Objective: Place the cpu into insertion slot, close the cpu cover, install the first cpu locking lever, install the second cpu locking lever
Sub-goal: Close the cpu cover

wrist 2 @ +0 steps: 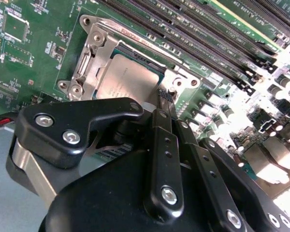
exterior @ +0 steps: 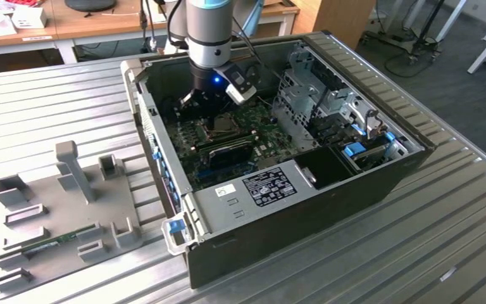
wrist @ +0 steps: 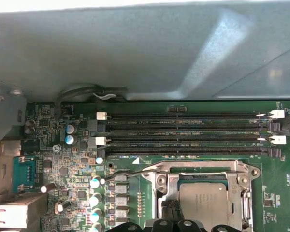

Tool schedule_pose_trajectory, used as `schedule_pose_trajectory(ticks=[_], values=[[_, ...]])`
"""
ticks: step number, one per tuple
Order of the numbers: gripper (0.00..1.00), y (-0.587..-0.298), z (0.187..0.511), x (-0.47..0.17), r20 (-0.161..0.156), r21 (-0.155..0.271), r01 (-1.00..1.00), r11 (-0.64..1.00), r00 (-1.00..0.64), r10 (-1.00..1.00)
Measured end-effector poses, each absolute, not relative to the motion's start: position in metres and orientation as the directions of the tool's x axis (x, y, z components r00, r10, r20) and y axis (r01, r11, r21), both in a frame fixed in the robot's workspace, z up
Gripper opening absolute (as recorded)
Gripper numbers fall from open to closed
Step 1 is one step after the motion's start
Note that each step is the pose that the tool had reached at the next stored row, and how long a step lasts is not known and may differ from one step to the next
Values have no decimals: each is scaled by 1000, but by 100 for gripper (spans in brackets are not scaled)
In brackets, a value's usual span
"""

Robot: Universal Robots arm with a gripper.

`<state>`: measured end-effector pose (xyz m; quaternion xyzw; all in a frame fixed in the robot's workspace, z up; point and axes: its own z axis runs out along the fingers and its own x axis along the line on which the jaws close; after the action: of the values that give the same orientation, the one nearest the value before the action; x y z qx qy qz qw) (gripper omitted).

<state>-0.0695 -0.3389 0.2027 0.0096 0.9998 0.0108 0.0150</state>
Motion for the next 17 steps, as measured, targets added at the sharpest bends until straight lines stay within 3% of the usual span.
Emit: schedule_pose_trajectory(ticks=[17], values=[[10, -339, 200, -71, -30, 22, 19, 1000, -999, 19]])
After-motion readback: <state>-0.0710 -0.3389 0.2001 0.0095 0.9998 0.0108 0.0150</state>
